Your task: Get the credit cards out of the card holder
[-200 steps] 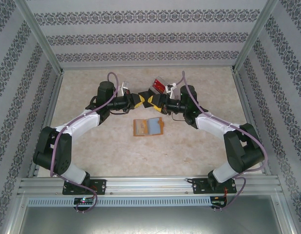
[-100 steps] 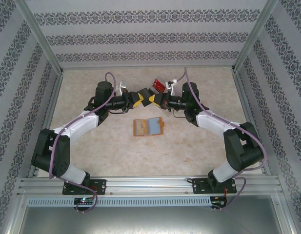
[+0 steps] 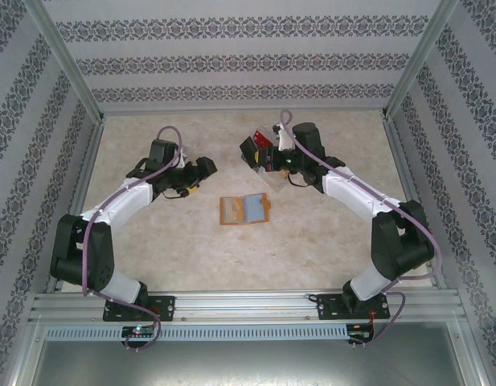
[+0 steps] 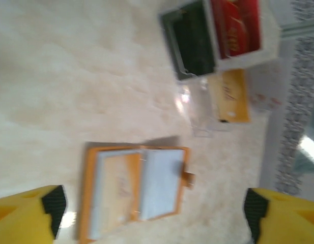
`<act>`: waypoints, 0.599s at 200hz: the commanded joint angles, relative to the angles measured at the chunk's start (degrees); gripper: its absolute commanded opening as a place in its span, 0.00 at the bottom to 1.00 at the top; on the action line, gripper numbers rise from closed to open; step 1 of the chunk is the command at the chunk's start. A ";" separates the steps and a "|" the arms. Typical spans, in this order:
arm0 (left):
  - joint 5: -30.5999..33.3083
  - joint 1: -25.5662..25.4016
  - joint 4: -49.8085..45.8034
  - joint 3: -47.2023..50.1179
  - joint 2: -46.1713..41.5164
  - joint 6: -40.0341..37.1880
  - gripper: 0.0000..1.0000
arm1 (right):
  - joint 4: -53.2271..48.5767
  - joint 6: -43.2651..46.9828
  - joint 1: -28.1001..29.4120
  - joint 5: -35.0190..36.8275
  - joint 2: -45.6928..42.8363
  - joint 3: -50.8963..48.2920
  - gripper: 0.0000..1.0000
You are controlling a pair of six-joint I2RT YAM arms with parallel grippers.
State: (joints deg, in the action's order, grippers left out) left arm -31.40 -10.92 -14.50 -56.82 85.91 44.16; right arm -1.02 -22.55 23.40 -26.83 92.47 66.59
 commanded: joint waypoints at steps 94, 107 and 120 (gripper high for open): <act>8.11 7.89 -12.88 -2.73 -1.71 -12.73 0.99 | -12.08 30.74 2.79 16.90 20.25 20.30 0.00; 7.93 7.89 -12.32 -2.36 -1.47 -13.05 0.99 | -11.76 31.08 2.79 17.04 21.68 21.28 0.00; 7.89 7.91 -11.70 -2.12 -1.13 -12.92 0.99 | -11.98 31.21 2.76 16.89 22.80 22.59 0.00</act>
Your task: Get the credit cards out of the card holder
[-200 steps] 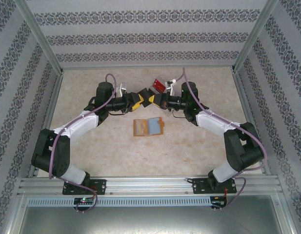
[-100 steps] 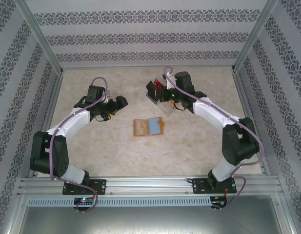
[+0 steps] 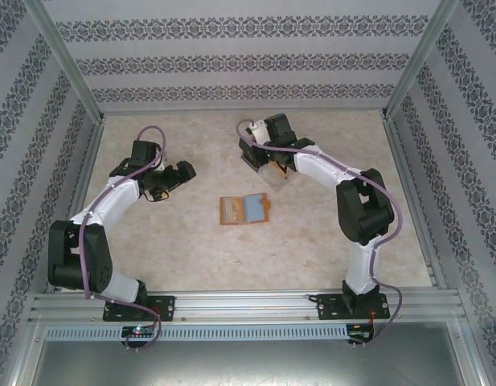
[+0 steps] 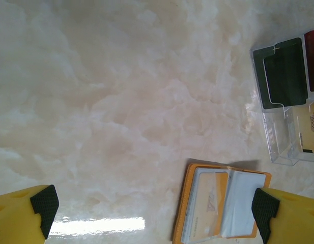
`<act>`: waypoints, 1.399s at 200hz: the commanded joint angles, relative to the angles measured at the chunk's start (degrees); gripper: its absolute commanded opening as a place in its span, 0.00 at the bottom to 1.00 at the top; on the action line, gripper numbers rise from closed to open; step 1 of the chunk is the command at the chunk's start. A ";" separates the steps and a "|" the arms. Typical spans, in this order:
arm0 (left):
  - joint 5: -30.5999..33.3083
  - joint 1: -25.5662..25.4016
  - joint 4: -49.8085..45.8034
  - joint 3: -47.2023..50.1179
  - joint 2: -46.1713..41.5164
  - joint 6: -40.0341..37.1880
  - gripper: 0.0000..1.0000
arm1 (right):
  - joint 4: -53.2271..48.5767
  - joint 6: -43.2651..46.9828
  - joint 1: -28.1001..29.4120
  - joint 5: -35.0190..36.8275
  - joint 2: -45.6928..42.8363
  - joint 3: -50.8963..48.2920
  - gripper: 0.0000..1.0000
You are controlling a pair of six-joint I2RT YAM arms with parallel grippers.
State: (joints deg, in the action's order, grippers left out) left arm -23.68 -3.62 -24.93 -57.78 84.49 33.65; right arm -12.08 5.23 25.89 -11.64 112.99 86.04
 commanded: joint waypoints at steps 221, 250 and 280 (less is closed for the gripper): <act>-5.21 0.57 0.36 -1.42 3.90 -1.39 0.99 | -2.26 6.82 -1.21 5.46 8.04 5.19 0.00; -5.27 0.54 0.32 -1.38 3.86 -1.41 0.99 | -2.47 6.63 -1.25 4.96 8.74 5.45 0.05; -5.44 0.54 -0.11 -1.43 3.85 -1.52 1.00 | -2.17 5.92 -1.16 4.96 7.35 4.72 0.22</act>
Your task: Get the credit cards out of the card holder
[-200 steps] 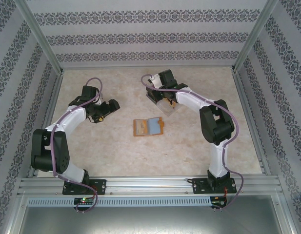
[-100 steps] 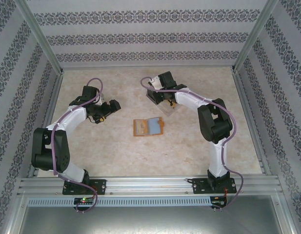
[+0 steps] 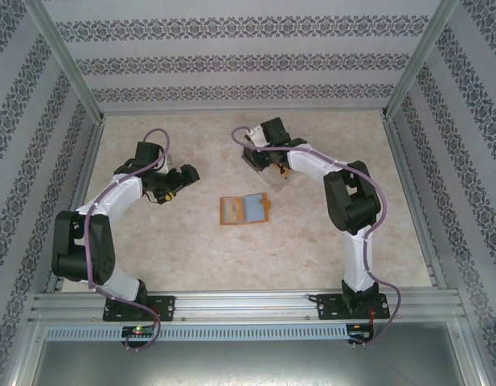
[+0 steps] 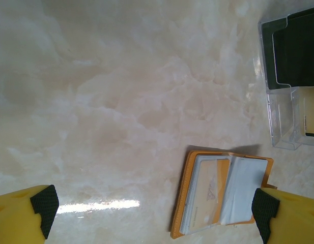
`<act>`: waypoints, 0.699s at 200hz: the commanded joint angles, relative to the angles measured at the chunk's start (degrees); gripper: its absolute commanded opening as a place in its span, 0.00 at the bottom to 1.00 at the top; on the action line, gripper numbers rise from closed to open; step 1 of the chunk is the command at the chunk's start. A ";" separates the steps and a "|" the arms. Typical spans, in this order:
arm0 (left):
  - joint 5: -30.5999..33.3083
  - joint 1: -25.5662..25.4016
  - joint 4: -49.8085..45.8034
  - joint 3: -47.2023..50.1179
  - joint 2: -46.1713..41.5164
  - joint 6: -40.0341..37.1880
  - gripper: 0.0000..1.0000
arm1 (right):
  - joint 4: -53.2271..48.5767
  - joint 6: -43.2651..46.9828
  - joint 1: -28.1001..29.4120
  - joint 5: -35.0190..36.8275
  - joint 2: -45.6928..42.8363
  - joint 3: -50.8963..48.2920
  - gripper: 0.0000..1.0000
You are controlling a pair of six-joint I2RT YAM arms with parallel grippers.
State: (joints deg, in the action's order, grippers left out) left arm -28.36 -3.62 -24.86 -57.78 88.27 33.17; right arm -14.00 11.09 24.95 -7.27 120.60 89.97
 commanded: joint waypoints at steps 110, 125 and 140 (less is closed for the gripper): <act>-4.38 -0.02 -0.63 -1.07 -2.20 -0.05 1.00 | -4.55 -21.09 0.22 0.00 -21.38 -12.13 0.44; -4.66 -0.94 -0.46 -0.78 -2.48 0.11 1.00 | -4.72 -25.82 0.78 -1.34 -25.78 -16.57 0.46; -4.43 -2.45 -0.03 -0.31 -2.97 0.60 1.00 | -3.90 -30.82 1.53 -3.75 -29.46 -20.90 0.48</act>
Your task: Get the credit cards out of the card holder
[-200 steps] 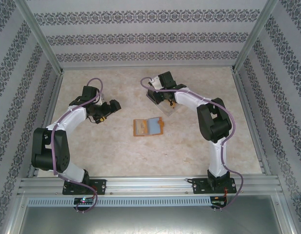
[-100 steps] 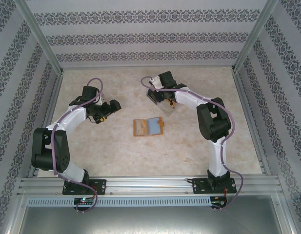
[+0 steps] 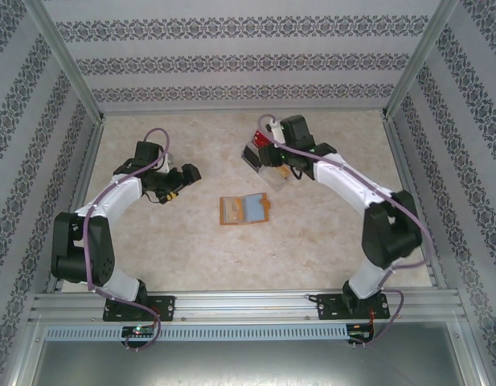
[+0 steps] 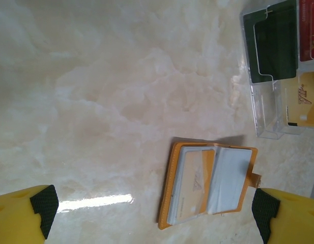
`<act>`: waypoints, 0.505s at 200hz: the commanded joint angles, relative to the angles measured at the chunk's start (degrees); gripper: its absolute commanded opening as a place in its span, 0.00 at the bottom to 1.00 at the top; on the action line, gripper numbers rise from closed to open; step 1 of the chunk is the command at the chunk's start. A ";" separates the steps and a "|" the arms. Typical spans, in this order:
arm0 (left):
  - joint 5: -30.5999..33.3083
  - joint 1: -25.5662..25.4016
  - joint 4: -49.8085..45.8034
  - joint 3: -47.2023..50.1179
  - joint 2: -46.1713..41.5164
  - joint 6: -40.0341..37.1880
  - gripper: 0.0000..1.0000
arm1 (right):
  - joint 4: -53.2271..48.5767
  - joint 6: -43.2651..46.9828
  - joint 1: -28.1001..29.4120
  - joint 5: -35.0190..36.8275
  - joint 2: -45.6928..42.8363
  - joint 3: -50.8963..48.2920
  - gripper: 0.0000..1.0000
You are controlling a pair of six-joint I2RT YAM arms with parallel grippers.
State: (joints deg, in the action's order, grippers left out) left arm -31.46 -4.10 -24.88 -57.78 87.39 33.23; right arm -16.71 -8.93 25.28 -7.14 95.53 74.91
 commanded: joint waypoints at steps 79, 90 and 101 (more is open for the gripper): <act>4.44 -14.57 5.26 1.98 -1.56 6.29 0.95 | 7.08 -29.58 11.19 -12.34 -3.79 -17.45 0.41; 5.72 -15.86 6.32 2.62 -1.46 7.74 0.93 | 8.15 -31.12 11.64 -13.09 -2.47 -17.78 0.38; 6.49 -16.70 7.26 3.28 -1.21 9.36 0.92 | 9.07 -32.29 11.72 -13.50 -1.18 -18.04 0.36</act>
State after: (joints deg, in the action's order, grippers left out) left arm -28.34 -19.03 -21.37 -56.25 86.70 38.41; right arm -12.08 -34.76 36.69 -17.56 91.77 58.04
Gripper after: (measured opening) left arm 0.930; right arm 0.380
